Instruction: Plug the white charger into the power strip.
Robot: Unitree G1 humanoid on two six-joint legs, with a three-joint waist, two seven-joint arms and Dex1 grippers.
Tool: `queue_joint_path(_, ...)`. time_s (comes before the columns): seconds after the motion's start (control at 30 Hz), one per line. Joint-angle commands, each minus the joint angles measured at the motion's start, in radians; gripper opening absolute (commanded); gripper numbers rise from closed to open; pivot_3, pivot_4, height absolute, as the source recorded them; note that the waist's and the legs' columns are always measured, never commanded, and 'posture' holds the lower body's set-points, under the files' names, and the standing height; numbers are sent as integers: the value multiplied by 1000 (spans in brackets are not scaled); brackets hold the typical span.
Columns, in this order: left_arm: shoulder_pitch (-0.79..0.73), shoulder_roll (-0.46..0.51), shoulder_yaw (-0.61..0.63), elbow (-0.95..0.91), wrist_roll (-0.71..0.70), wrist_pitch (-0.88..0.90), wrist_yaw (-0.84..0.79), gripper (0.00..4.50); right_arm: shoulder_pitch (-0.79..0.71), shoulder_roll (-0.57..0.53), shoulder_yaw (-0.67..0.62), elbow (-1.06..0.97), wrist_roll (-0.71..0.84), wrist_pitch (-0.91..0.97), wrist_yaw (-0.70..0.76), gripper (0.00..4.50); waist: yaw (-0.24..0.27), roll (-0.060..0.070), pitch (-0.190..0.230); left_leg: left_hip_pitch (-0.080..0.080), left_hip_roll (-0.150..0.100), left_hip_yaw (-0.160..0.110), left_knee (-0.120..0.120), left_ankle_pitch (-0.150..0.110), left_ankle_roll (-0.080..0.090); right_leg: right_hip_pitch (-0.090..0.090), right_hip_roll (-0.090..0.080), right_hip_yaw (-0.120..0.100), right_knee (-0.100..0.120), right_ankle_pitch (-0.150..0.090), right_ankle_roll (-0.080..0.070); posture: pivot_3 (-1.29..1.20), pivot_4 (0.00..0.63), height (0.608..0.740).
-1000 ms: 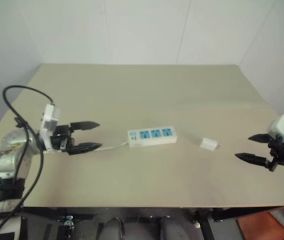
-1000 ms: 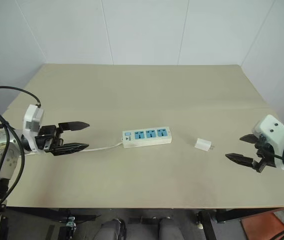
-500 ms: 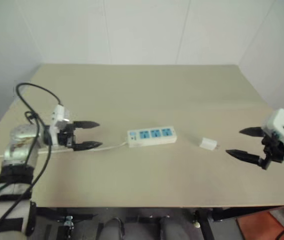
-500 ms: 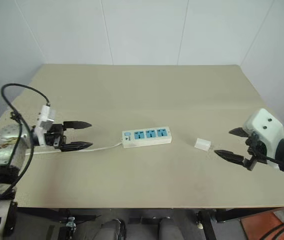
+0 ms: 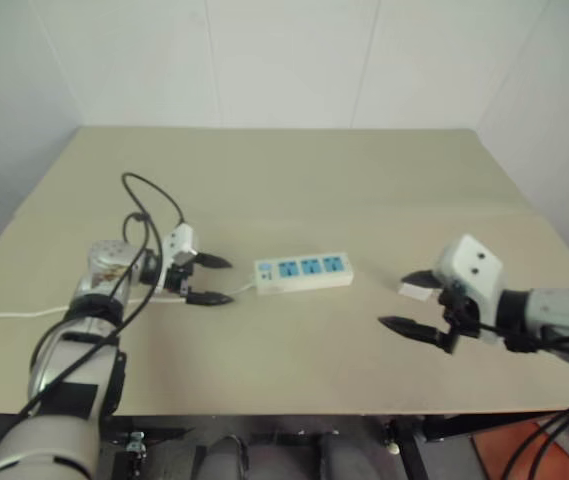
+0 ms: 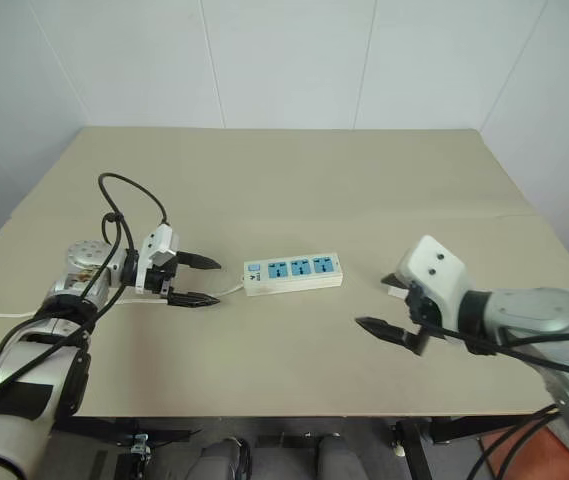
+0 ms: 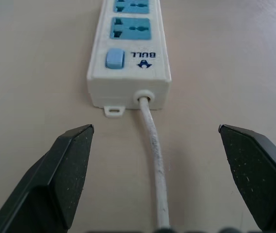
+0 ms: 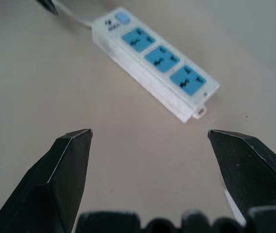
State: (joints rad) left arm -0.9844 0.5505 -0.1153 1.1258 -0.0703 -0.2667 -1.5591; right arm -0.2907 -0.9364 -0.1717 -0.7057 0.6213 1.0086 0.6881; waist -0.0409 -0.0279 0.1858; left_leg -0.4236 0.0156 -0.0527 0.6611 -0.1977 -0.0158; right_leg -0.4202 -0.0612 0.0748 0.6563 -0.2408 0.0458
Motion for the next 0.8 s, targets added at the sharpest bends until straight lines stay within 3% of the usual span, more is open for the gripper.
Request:
queue_joint_path(0.03, -27, -10, -12, 22, 45, -25, 39, 4489, -42, 24, 19, -41, 19, 22, -46, 4500, 0, 0, 0, 0, 0, 0, 0, 0, 0, 0, 0, 0, 0, 0, 0, 0, 150, 740)
queue_joint_path(0.1, -40, -19, -34, 34, 79, 4, 47, 4489, -49, 38, 39, -45, 17, 21, -60, 4500, 0, 0, 0, -1, 0, 0, 0, 0, 0, 0, 0, 0, -1, 0, 0, 0, 150, 740)
queue_joint_path(0.2, -50, -16, -68, 38, 126, 27, 32, 3946, -50, 51, 64, -41, 3, 27, -88, 4500, 1, 0, 0, -1, 0, -1, 0, 0, 0, -1, 0, 0, 0, 0, 0, 0, 150, 740)
queue_joint_path(0.6, 17, -29, -12, -79, 57, 131, -22, 21, -48, 108, 150, -24, -12, 33, -151, 4500, -2, 0, 0, 0, 0, -1, 0, 0, 0, 0, 0, -1, 0, 0, 0, 0, 150, 740)
queue_joint_path(0.8, 219, 7, 81, -521, -63, 409, 94, 21, -57, 139, 202, -5, -30, 34, -163, 4500, -2, 0, 0, -1, 0, -1, 0, 0, 0, -1, 0, -1, 0, 0, 0, 0, 150, 740)
